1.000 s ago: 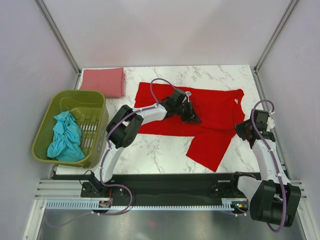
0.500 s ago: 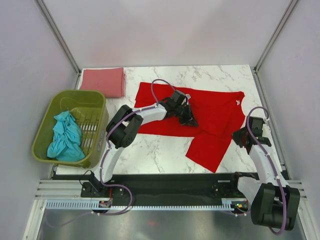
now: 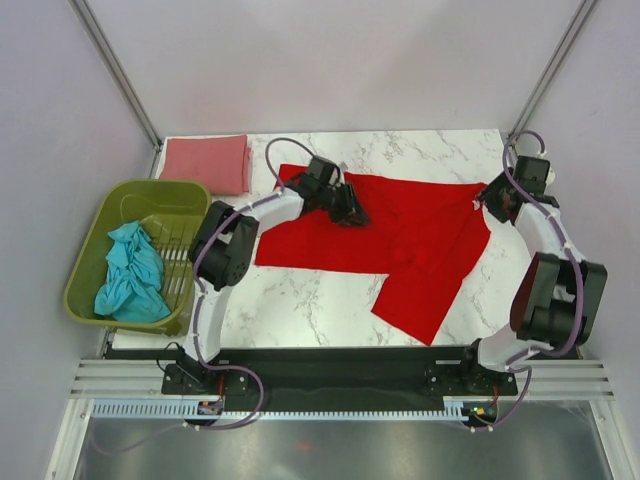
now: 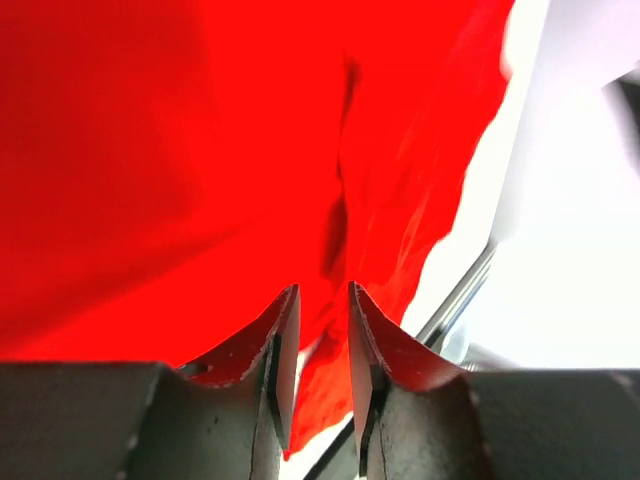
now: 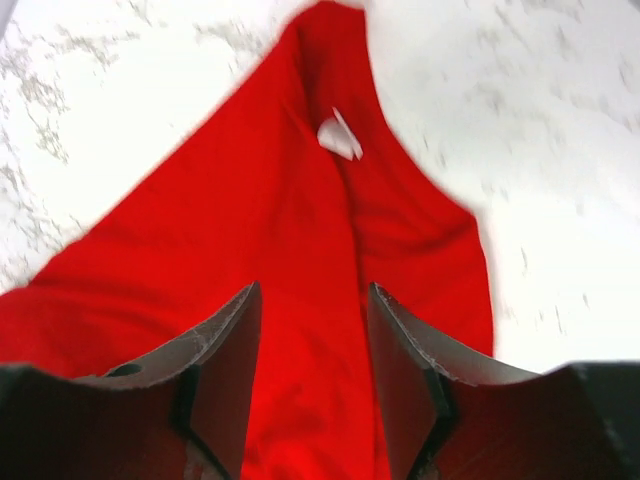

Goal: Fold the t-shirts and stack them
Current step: Fold the tshirt

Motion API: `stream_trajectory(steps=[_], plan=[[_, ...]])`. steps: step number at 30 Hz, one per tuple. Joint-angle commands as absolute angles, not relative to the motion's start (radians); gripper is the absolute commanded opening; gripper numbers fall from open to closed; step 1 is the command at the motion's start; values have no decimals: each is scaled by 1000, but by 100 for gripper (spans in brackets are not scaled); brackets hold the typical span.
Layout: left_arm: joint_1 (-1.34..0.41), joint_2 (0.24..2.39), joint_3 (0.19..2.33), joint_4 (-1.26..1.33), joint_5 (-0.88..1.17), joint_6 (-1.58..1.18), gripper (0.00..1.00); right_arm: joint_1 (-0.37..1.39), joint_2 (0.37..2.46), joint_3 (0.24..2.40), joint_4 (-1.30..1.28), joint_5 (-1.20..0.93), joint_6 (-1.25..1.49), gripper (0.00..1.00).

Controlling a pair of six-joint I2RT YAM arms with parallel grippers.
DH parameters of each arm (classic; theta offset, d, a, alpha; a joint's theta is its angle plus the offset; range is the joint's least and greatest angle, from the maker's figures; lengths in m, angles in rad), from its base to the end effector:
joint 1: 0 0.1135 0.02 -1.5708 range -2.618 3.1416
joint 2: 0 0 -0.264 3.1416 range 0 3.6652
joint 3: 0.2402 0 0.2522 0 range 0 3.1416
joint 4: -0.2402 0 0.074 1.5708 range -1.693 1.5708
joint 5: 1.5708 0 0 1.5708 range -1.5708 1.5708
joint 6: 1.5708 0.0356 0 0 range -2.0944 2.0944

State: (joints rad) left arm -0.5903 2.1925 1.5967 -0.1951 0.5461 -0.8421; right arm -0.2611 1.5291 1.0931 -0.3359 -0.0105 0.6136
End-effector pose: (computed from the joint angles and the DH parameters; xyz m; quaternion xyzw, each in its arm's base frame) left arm 0.3915 -0.2845 0.1661 -0.0101 0.8965 -0.4285 0.1124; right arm 0.3237 -0.0861 0.2518 0.3883 0.8354 0.0729 0.3820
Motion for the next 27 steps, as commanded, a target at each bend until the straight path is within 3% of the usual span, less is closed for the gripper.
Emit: stream_trajectory(steps=[1, 11, 17, 19, 21, 26, 27], plan=[[-458, 2155, 1675, -187, 563, -770, 34, -279, 1667, 1205, -243, -61, 541, 56], [-298, 2449, 2035, -187, 548, -718, 35, -299, 1992, 1431, -95, -163, 574, 57], [-252, 2543, 2120, -192, 502, -719, 35, -301, 2097, 1491, -63, -131, 572, 55], [-238, 2552, 2105, -198, 471, -713, 35, -308, 2111, 1490, -58, -106, 558, 47], [-232, 2559, 2083, -210, 450, -700, 35, -317, 2117, 1479, -20, -87, 555, 27], [-227, 2591, 2101, -314, 374, -658, 35, -379, 2117, 1356, 283, -210, 649, 8], [-224, 2597, 2109, -330, 367, -649, 35, -394, 2123, 1342, 317, -247, 664, 0]])
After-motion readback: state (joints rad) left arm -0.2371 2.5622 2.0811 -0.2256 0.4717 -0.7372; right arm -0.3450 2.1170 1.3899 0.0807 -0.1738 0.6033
